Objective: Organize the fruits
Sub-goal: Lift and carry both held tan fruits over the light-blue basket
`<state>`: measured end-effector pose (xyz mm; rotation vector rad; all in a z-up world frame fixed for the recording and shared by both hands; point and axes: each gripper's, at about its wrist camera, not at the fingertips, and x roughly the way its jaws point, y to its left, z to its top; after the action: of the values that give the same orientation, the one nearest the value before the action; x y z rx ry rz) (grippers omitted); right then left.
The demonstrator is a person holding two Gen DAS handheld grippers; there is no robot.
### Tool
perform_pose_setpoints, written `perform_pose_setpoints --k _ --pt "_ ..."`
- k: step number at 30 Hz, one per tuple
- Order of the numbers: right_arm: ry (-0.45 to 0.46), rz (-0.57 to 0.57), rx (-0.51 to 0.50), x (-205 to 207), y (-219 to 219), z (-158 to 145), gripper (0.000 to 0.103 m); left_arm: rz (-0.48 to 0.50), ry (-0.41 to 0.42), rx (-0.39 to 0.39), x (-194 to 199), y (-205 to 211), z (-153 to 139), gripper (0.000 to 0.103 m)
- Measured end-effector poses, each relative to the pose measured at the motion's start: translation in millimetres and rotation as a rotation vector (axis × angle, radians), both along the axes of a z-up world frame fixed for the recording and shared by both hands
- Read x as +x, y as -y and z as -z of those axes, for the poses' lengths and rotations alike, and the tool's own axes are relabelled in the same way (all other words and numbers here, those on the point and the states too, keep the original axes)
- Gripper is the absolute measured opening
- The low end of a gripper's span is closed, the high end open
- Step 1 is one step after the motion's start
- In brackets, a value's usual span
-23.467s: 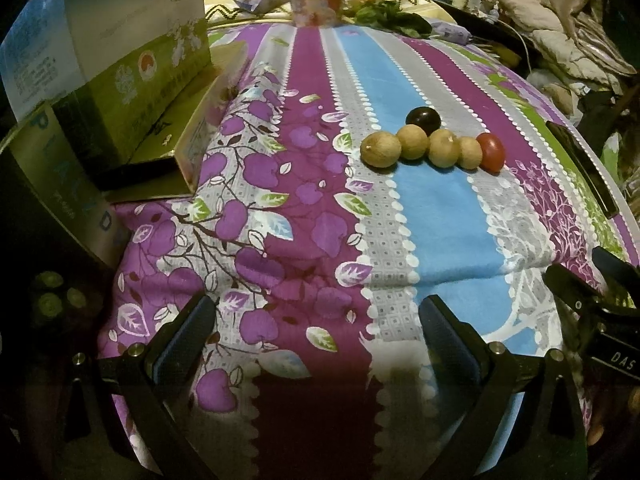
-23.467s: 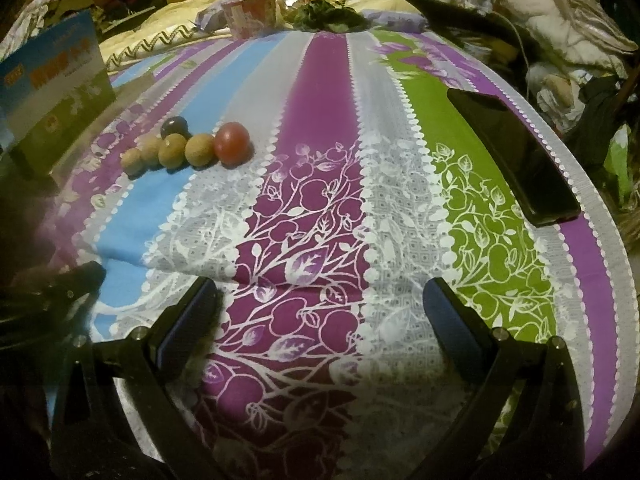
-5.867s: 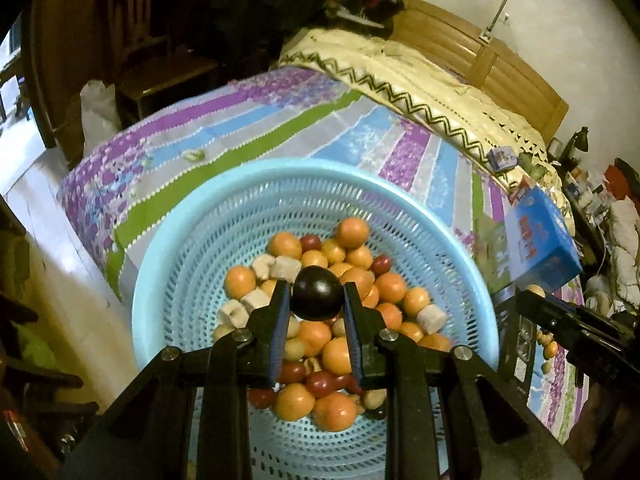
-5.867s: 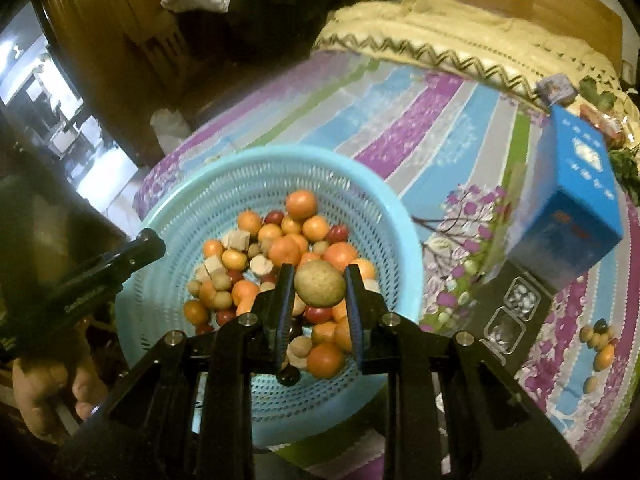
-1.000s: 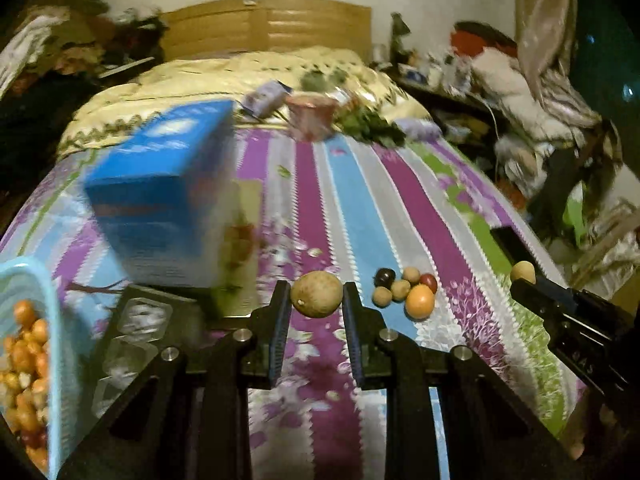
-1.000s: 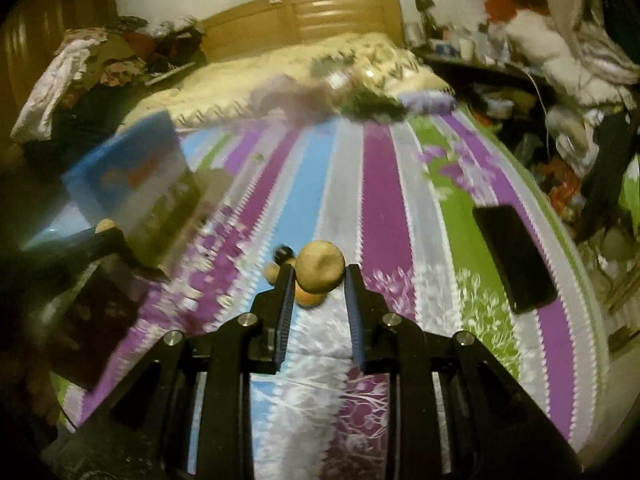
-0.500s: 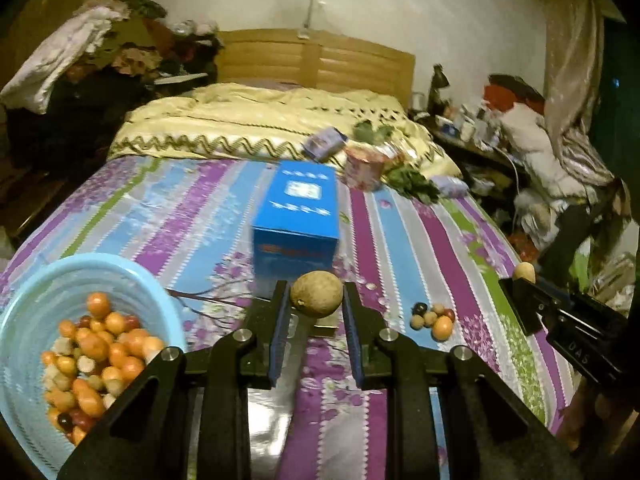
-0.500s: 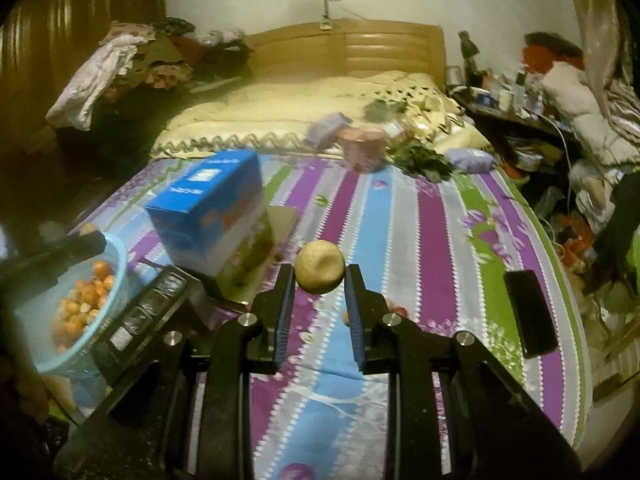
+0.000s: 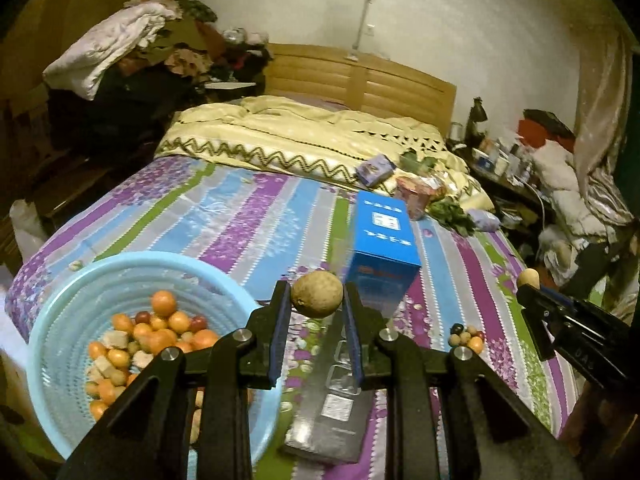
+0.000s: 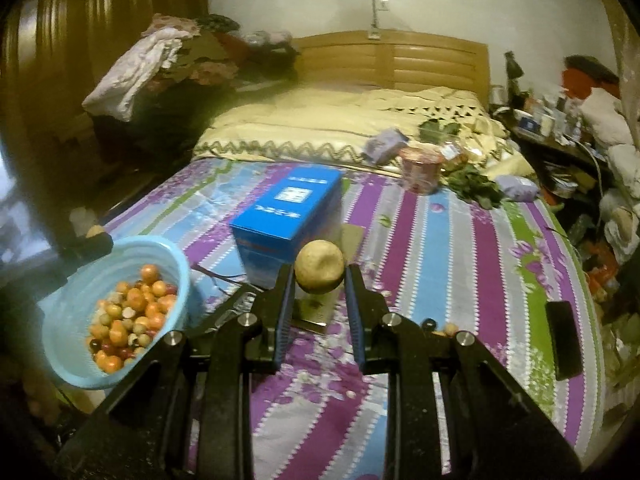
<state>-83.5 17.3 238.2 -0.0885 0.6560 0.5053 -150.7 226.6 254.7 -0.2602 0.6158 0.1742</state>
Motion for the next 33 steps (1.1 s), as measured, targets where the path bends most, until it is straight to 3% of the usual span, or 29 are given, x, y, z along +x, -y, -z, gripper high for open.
perform_pose_setpoints --k 20,33 --pt "-0.059 -0.214 -0.002 -16 -108 3 0.026 -0.195 -0.022 -0.04 -48 -102 17 0.026" --pt "-0.146 -0.346 -0.055 -21 -183 29 0.026 -0.336 -0.094 -0.072 -79 -178 47 0.026"
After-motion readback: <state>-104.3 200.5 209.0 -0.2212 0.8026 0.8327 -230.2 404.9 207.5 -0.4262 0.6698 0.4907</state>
